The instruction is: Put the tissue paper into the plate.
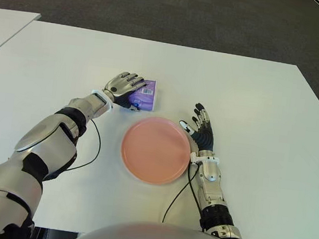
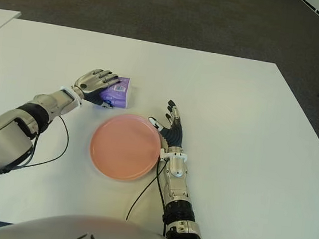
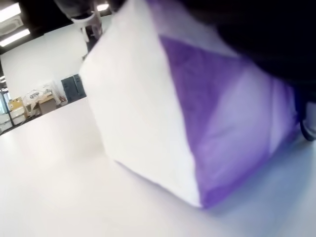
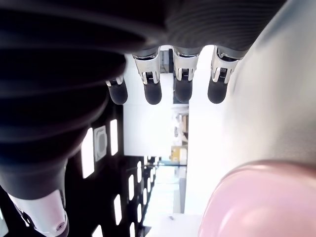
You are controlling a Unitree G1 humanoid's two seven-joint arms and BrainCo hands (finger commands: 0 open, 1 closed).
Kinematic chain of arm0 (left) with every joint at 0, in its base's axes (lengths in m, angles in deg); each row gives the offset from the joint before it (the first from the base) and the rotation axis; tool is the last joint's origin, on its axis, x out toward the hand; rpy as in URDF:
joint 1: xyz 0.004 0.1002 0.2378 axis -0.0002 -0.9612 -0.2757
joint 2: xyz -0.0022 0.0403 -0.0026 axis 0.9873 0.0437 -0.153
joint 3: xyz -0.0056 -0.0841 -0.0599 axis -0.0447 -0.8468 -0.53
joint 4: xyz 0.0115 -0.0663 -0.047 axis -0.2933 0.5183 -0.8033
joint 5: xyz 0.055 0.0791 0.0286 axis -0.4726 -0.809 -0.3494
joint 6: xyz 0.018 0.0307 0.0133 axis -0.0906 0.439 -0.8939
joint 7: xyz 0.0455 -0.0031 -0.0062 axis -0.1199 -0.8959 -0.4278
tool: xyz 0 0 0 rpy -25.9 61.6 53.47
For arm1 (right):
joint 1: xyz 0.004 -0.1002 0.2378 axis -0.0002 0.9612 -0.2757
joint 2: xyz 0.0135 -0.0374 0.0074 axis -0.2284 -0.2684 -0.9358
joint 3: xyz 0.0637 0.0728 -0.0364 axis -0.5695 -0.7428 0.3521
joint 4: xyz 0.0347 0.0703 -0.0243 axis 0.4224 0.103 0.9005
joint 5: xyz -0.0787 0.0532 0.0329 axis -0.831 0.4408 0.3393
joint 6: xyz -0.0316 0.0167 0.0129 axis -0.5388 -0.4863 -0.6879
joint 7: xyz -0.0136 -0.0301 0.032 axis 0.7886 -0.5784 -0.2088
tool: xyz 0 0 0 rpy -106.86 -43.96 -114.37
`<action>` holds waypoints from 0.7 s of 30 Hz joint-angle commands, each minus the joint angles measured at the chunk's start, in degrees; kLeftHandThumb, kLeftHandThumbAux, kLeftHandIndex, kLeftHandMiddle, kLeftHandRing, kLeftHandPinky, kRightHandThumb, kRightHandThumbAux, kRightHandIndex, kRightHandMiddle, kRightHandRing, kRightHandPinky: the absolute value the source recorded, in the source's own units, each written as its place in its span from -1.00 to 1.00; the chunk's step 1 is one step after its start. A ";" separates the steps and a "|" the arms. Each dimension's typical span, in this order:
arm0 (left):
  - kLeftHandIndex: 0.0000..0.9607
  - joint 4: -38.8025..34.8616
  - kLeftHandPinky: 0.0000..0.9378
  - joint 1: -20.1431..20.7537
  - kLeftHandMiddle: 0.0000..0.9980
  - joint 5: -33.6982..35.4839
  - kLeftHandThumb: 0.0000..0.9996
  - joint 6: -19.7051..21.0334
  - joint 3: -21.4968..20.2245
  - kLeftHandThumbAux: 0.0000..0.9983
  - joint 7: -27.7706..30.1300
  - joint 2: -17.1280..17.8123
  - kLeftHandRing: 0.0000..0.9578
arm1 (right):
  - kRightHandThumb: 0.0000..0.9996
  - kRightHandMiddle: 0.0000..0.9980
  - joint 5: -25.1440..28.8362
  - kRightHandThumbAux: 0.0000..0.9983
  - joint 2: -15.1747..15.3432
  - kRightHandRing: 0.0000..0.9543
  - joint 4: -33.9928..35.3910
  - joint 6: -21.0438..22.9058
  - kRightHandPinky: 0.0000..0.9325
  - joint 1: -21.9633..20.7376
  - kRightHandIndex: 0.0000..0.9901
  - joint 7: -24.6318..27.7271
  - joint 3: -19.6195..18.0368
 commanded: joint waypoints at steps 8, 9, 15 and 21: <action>-1.00 3.87 -1.00 -6.03 -1.00 -0.76 -0.96 0.25 2.69 -0.24 4.59 -1.55 -1.00 | -0.97 -1.00 0.28 0.41 -0.31 -1.00 -0.49 4.65 -1.00 4.56 -1.00 -0.02 0.17; -1.00 3.88 -1.00 -6.06 -1.00 -0.71 -0.96 0.25 2.75 -0.24 4.66 -1.50 -1.00 | -0.97 -1.00 0.28 0.41 -0.32 -1.00 -0.41 4.69 -1.00 4.59 -1.00 -0.03 0.16; -1.00 3.88 -1.00 -6.13 -1.00 -0.53 -0.96 0.15 2.94 -0.24 5.03 -1.19 -1.00 | -0.96 -1.00 0.26 0.41 -0.47 -1.00 0.44 5.04 -1.00 5.10 -1.00 -0.03 0.25; -1.00 3.84 -1.00 -5.90 -1.00 -0.15 -0.94 -0.63 2.81 -0.23 4.98 -0.50 -1.00 | -0.94 -1.00 0.45 0.39 -0.49 -1.00 1.30 5.82 -1.00 5.52 -1.00 0.41 0.37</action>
